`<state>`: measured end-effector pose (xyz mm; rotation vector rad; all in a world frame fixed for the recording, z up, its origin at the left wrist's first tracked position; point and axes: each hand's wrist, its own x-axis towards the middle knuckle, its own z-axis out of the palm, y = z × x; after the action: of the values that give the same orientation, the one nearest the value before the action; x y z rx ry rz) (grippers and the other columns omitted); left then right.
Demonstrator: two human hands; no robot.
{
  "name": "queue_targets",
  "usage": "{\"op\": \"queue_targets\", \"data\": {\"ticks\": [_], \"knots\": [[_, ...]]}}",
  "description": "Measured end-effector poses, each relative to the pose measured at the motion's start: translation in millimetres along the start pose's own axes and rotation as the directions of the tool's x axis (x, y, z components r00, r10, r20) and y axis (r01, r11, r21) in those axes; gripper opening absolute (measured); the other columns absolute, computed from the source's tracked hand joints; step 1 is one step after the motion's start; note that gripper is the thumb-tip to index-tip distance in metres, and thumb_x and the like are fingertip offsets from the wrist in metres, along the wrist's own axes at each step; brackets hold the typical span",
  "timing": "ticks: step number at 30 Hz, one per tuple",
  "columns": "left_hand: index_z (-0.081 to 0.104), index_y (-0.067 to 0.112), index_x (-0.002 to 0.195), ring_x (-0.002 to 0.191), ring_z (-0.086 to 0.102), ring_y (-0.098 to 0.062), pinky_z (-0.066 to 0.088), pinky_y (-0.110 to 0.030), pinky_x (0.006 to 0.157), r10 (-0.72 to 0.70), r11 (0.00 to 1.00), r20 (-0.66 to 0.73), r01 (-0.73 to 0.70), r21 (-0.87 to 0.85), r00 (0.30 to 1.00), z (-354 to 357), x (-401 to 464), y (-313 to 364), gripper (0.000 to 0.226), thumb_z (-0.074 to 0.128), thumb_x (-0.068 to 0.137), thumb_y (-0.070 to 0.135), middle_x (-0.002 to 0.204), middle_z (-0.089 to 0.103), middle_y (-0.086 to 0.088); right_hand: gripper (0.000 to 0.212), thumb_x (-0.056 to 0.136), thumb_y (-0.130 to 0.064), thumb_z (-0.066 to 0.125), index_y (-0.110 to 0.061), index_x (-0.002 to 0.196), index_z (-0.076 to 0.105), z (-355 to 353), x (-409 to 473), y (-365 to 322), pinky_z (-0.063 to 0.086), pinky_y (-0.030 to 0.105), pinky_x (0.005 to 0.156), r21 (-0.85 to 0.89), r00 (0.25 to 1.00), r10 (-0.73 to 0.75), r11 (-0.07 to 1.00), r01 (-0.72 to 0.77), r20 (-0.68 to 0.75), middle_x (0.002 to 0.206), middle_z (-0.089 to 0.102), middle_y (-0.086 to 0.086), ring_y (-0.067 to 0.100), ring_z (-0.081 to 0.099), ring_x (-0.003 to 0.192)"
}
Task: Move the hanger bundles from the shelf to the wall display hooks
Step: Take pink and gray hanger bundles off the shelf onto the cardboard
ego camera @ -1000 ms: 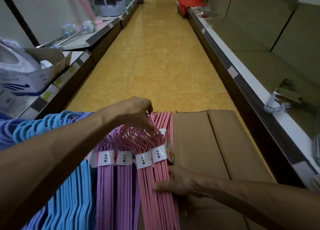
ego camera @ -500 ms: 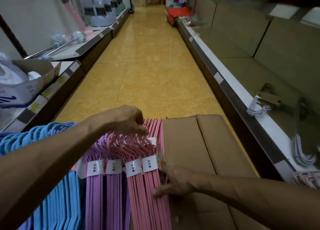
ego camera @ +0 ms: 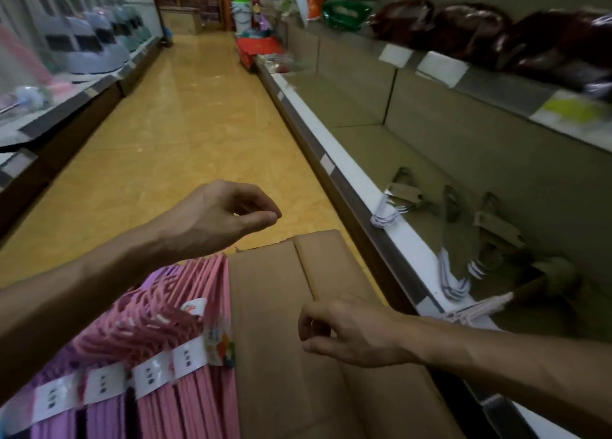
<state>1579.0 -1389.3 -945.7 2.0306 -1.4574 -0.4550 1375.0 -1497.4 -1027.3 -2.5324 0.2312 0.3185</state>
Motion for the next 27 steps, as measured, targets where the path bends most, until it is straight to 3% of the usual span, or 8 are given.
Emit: {"op": "queue_targets", "data": {"ticks": [9,14,17,20,23,25,27], "knots": [[0.071,0.03,0.102,0.089,0.066,0.004,0.053,-0.022,0.079,0.048,0.977,-0.08,-0.064,-0.206,0.996,16,29,82,0.014,0.061,0.092,0.031,0.096,0.072,0.012,0.015,0.097,-0.031,0.059,-0.021,0.108,0.063,-42,-48,35,0.055,0.035,0.082,0.003,0.964,0.057,0.998,-0.058,-0.26,0.101,0.069,-0.005,0.008,0.063,0.092],[0.071,0.029,0.101,0.089,0.067,0.003,0.052,-0.02,0.075,0.051,0.931,-0.159,-0.105,-0.35,0.986,34,37,101,0.014,0.059,0.094,0.025,0.095,0.072,0.012,0.014,0.097,-0.034,0.06,-0.024,0.106,0.065,-57,-83,54,0.053,0.028,0.081,0.025,0.924,0.137,0.99,-0.137,-0.357,0.101,0.07,-0.006,0.005,0.063,0.092],[0.07,0.03,0.1,0.087,0.068,0.001,0.054,-0.022,0.074,0.056,0.927,-0.131,-0.101,-0.362,0.99,54,43,106,0.014,0.058,0.095,0.023,0.094,0.072,0.011,0.013,0.098,-0.033,0.058,-0.026,0.105,0.065,-69,-113,78,0.054,0.024,0.076,0.093,0.862,0.26,0.965,-0.245,-0.436,0.098,0.068,-0.009,0.002,0.064,0.088],[0.069,0.032,0.1,0.089,0.068,-0.004,0.057,-0.026,0.077,0.069,0.936,-0.054,-0.083,-0.341,0.996,80,51,111,0.012,0.06,0.095,0.026,0.097,0.071,0.011,0.013,0.097,-0.027,0.059,-0.017,0.104,0.064,-76,-145,115,0.053,0.029,0.077,0.244,0.686,0.462,0.885,-0.396,-0.562,0.098,0.068,0.0,0.017,0.065,0.087],[0.067,0.035,0.105,0.094,0.065,-0.005,0.055,-0.024,0.077,0.118,0.946,0.064,-0.092,-0.312,0.991,110,57,118,0.013,0.062,0.093,0.033,0.102,0.067,0.013,0.022,0.094,-0.025,0.063,-0.011,0.112,0.062,-79,-179,162,0.049,0.035,0.078,0.343,0.41,0.669,0.701,-0.625,-0.62,0.106,0.066,0.009,0.026,0.061,0.094],[0.063,0.034,0.112,0.095,0.063,-0.005,0.053,-0.021,0.075,0.146,0.958,0.147,-0.102,-0.268,0.978,133,57,125,0.021,0.063,0.091,0.038,0.106,0.064,0.014,0.029,0.092,-0.025,0.065,-0.01,0.115,0.056,-79,-202,188,0.045,0.032,0.074,0.42,0.29,0.765,0.581,-0.698,-0.575,0.113,0.064,0.012,0.024,0.055,0.092],[0.058,0.035,0.118,0.096,0.062,-0.004,0.052,-0.018,0.074,0.152,0.972,0.233,-0.103,-0.212,0.96,155,55,130,0.032,0.064,0.088,0.046,0.112,0.061,0.015,0.031,0.09,-0.032,0.068,-0.012,0.108,0.053,-74,-217,207,0.049,0.035,0.072,0.531,0.195,0.853,0.463,-0.71,-0.484,0.11,0.061,0.01,0.023,0.054,0.09]]}}
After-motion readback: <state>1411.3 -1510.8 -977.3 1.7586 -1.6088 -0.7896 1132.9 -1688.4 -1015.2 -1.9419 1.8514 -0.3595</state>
